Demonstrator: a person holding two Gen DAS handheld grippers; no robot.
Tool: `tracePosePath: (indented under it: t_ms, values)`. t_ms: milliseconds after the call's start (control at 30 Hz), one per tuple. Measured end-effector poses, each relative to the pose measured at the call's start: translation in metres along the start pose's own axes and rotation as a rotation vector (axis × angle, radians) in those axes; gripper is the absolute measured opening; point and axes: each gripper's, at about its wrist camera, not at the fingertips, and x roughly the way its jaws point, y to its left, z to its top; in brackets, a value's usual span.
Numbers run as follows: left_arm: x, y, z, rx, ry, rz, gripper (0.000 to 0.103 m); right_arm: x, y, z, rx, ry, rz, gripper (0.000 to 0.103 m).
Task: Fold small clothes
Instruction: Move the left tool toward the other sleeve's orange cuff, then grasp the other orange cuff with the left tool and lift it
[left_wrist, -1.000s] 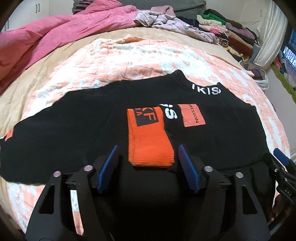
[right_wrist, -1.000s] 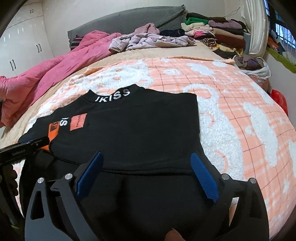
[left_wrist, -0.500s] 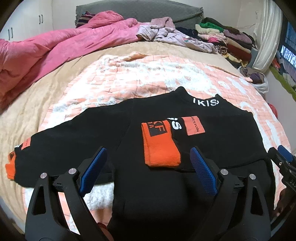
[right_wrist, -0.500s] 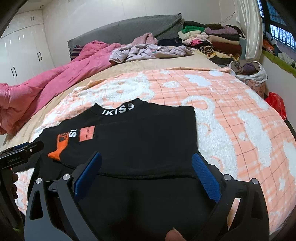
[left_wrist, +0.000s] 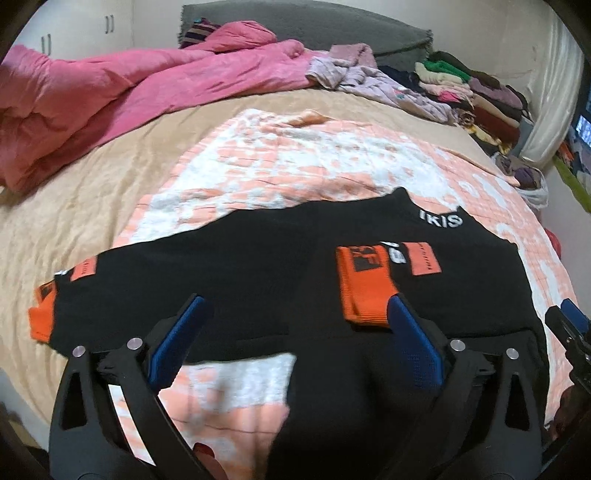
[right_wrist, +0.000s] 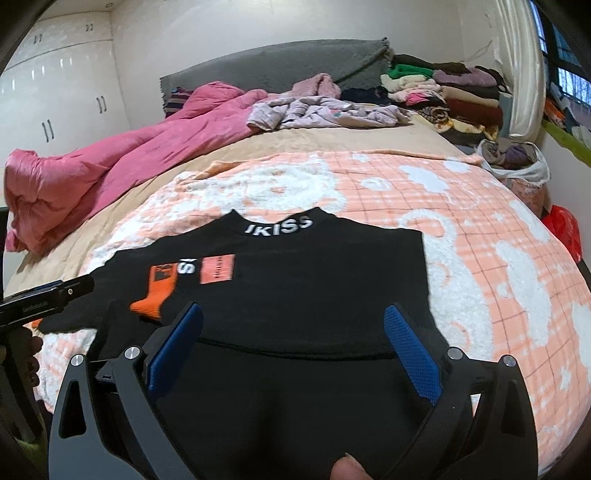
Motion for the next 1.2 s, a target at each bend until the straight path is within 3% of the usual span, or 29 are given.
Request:
tracePosePath:
  t_ms: [767, 1200]
  values:
    - [-0.025, 0.124, -0.016, -0.223, -0.022, 0.134, 0.093, 0.009, 0.116, 0.010, -0.201, -0.001, 0.151, 0.098]
    - [-0.020, 0.183, -0.041, -0.342, 0.048, 0.155, 0.093, 0.023, 0.181, 0.009, -0.339, 0.024, 0.221, 0.098]
